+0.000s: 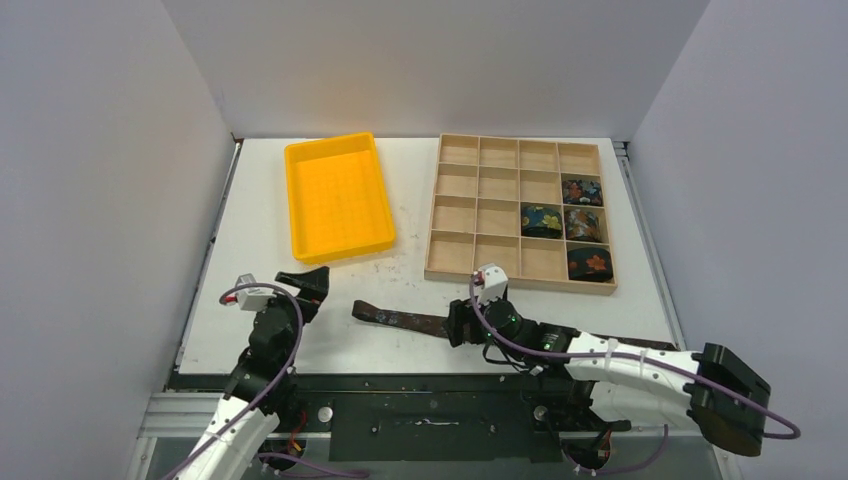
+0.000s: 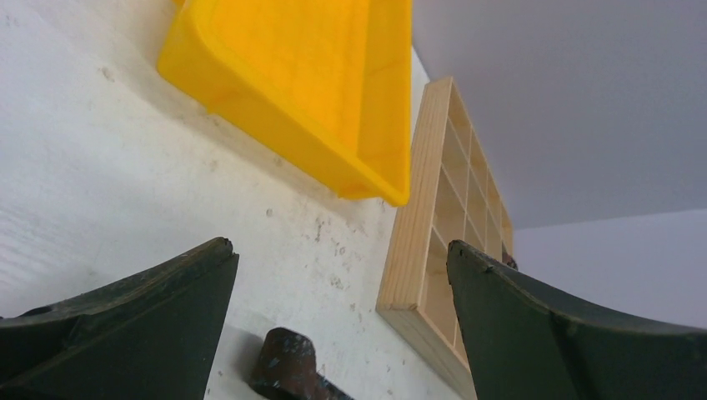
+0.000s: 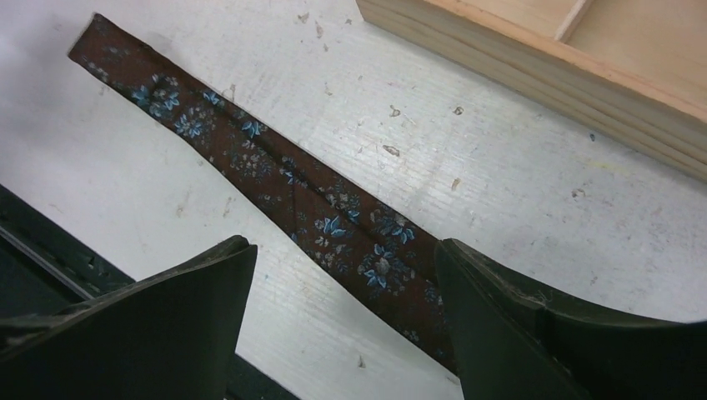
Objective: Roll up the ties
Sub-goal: Flatten out the tie at the center of the board.
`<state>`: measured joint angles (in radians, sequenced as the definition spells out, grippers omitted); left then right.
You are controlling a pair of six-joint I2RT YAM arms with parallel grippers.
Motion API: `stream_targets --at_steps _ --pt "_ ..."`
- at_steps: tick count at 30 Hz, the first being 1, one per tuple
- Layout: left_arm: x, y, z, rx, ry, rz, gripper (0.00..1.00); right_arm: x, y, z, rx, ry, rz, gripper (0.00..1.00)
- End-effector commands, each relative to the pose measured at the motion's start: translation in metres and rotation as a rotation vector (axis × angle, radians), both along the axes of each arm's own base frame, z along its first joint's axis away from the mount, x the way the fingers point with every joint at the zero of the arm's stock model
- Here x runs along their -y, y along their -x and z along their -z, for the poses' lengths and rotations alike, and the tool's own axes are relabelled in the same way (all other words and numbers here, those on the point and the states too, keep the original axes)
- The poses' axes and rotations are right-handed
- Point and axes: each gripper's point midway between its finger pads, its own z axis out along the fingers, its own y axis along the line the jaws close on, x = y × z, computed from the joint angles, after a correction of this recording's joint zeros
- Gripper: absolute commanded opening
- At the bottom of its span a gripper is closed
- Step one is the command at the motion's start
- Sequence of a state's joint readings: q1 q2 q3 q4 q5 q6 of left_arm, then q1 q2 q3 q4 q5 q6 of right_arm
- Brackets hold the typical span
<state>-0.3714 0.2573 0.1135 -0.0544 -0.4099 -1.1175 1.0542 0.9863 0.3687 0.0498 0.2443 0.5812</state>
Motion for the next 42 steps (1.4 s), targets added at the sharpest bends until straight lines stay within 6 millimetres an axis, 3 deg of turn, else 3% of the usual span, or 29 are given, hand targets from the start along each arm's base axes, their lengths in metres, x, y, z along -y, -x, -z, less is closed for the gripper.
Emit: stream_targets --at_steps 1,8,13,18,22,24,29,32,38,42 --pt "0.023 0.009 0.012 -0.064 0.003 0.136 0.97 -0.037 -0.016 -0.018 0.025 0.002 -0.055 0.79" --pt "0.031 0.027 0.041 -0.378 -0.087 0.213 0.96 -0.093 -0.039 -0.007 -0.014 0.051 -0.135 0.75" --pt "0.024 0.037 0.033 -0.467 -0.148 0.216 0.96 -0.121 -0.063 0.006 -0.049 0.067 -0.13 0.72" --pt "0.017 0.045 0.019 -0.382 -0.169 0.214 0.96 -0.14 -0.078 0.019 -0.066 0.102 -0.137 0.7" --pt "0.023 0.048 0.012 -0.292 -0.126 0.236 1.0 -0.158 -0.072 0.034 -0.084 0.117 -0.188 0.68" --pt "0.025 0.049 0.011 -0.268 -0.116 0.247 0.93 -0.17 -0.062 0.04 -0.09 0.118 -0.244 0.68" --pt "0.03 0.047 0.005 -0.24 -0.145 0.282 0.91 -0.186 -0.04 0.056 -0.11 0.157 -0.354 0.66" --pt "0.043 0.047 0.003 -0.225 -0.161 0.359 0.9 -0.186 -0.025 0.06 -0.115 0.17 -0.421 0.63" --pt "0.064 0.053 0.021 -0.296 -0.194 0.473 0.87 -0.151 0.014 0.067 -0.137 0.204 -0.512 0.61" --pt "0.071 0.056 0.031 -0.339 -0.223 0.508 0.86 -0.135 0.024 0.049 -0.132 0.164 -0.51 0.63"
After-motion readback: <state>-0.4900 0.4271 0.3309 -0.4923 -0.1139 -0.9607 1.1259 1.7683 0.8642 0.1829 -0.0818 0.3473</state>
